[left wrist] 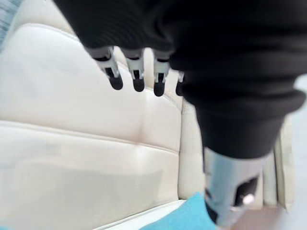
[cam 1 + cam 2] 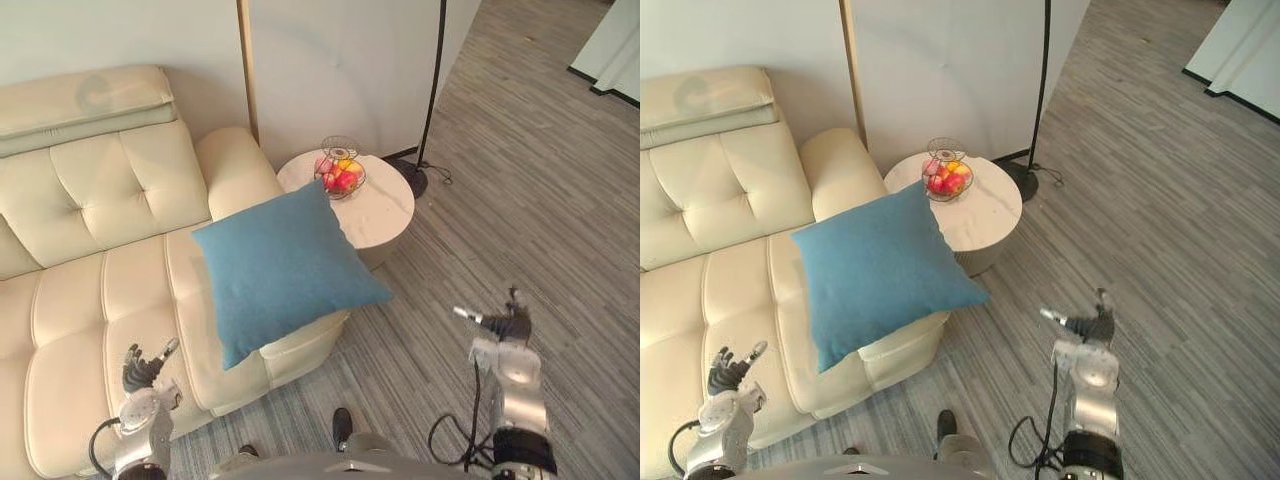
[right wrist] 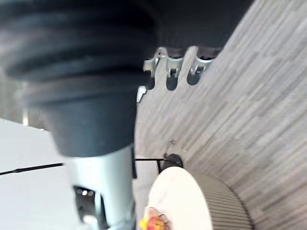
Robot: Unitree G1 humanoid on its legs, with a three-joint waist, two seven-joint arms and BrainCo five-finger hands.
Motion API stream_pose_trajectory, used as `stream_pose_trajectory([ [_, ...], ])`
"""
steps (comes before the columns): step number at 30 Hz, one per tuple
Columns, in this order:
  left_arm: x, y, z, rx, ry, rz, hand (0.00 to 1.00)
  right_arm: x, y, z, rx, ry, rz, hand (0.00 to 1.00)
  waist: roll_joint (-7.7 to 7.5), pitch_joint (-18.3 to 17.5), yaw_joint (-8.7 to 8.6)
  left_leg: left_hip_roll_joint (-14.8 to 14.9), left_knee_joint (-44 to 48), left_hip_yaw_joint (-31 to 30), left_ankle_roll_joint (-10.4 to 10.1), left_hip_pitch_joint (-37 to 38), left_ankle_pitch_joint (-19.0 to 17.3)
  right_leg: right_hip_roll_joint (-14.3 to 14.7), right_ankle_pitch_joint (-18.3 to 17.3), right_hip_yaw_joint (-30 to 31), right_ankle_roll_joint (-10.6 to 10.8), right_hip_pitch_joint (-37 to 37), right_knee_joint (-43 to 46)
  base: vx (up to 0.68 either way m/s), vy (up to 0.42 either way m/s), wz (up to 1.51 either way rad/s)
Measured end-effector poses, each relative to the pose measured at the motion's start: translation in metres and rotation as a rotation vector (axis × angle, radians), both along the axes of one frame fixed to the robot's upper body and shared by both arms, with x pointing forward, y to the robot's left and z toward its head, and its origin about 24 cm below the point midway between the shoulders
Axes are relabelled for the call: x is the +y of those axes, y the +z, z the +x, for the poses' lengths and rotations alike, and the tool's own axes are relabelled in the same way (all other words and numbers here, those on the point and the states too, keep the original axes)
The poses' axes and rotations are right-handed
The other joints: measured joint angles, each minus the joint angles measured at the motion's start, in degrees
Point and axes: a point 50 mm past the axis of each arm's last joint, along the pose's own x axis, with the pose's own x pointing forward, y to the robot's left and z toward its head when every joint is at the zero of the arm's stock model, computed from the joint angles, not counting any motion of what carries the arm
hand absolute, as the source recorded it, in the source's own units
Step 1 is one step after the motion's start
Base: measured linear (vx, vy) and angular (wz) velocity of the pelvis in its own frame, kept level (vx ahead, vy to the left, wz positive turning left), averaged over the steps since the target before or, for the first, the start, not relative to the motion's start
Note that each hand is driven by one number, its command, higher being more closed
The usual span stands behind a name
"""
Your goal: Pick up cushions and gather them together orderly.
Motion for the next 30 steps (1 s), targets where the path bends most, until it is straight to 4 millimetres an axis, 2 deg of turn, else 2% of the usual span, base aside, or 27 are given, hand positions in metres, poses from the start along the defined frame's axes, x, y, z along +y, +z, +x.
stream_pose_trajectory([
  [3,-0.001,0.003,0.007,-0.017,0.01,0.003,0.0,0.009,0.028,0.023,-0.089,0.08,-0.063,0.0,0.01,0.0,0.03,-0.2,0.9,-0.4,0.6,-0.9,-0.6,-0.4,0.2,-0.1,0.1,-0.1,-0.4,0.0,0.032,0.04],
  [5,-0.003,0.005,0.011,-0.027,0.012,0.001,0.0,0.017,0.036,0.032,-0.103,0.131,-0.09,0.0,0.11,0.0,0.09,-0.3,1.3,-1.0,0.8,-1.9,-0.9,-0.6,0.3,-0.1,0.1,-0.2,-0.6,-0.03,0.025,0.12],
  [9,-0.008,0.008,0.021,-0.041,-0.001,0.001,0.0,0.046,0.051,0.055,-0.12,0.295,-0.156,0.0,0.51,0.2,0.38,-0.4,1.6,-1.8,0.6,-4.6,-1.1,-1.0,0.5,-0.5,0.1,-2.2,-0.5,-0.04,0.013,0.12],
  [10,-0.014,0.01,0.029,-0.056,-0.024,-0.008,0.0,0.057,0.059,0.064,-0.132,0.365,-0.183,0.0,0.96,0.5,0.38,-0.6,1.7,-2.5,0.9,-6.0,-0.4,-1.3,0.7,-1.2,0.0,-3.2,-0.5,-0.02,-0.006,0.29],
  [13,-0.029,0.016,0.047,-0.09,-0.086,-0.025,0.0,0.076,0.076,0.08,-0.172,0.45,-0.215,0.0,2.12,1.3,0.96,-0.7,1.8,-3.6,1.2,-8.3,0.7,-1.5,1.3,-2.0,-0.2,-5.4,-0.5,0.0,-0.009,0.2],
  [16,-0.04,0.017,0.059,-0.094,-0.125,-0.04,0.0,0.093,0.088,0.093,-0.194,0.509,-0.235,0.0,2.51,1.9,0.98,-0.7,2.6,-4.3,1.3,-10.7,1.0,-1.6,1.7,-2.0,-0.5,-7.0,-0.7,-0.02,-0.004,0.1],
  [20,-0.057,0.025,0.079,-0.121,-0.191,-0.045,0.0,0.106,0.099,0.111,-0.189,0.546,-0.236,0.0,2.65,4.2,0.98,-0.8,4.0,-4.7,1.4,-14.8,1.1,-2.0,2.5,-2.1,-0.7,-9.7,-0.7,-0.05,0.008,0.08],
  [21,-0.059,0.027,0.083,-0.124,-0.197,-0.044,0.0,0.108,0.101,0.113,-0.192,0.548,-0.237,0.0,2.73,4.5,0.98,-0.8,4.4,-5.0,1.5,-15.3,1.2,-2.1,2.7,-2.3,-0.7,-10.4,-0.7,-0.03,0.003,0.23],
  [23,-0.072,0.038,0.101,-0.162,-0.24,-0.043,0.0,0.108,0.111,0.124,-0.201,0.542,-0.219,0.0,3.25,7.7,0.51,-0.9,5.8,-6.5,1.8,-17.9,1.9,-2.5,3.2,-3.8,-0.9,-11.6,-0.6,-0.04,0.008,0.3],
  [30,-0.094,0.063,0.134,-0.234,-0.336,-0.023,0.0,0.111,0.135,0.141,-0.213,0.538,-0.21,0.0,4.13,11.7,0.18,-0.8,9.7,-8.9,1.9,-24.4,2.0,-2.8,3.8,-6.0,-1.6,-15.5,0.5,-0.05,-0.006,0.18],
])
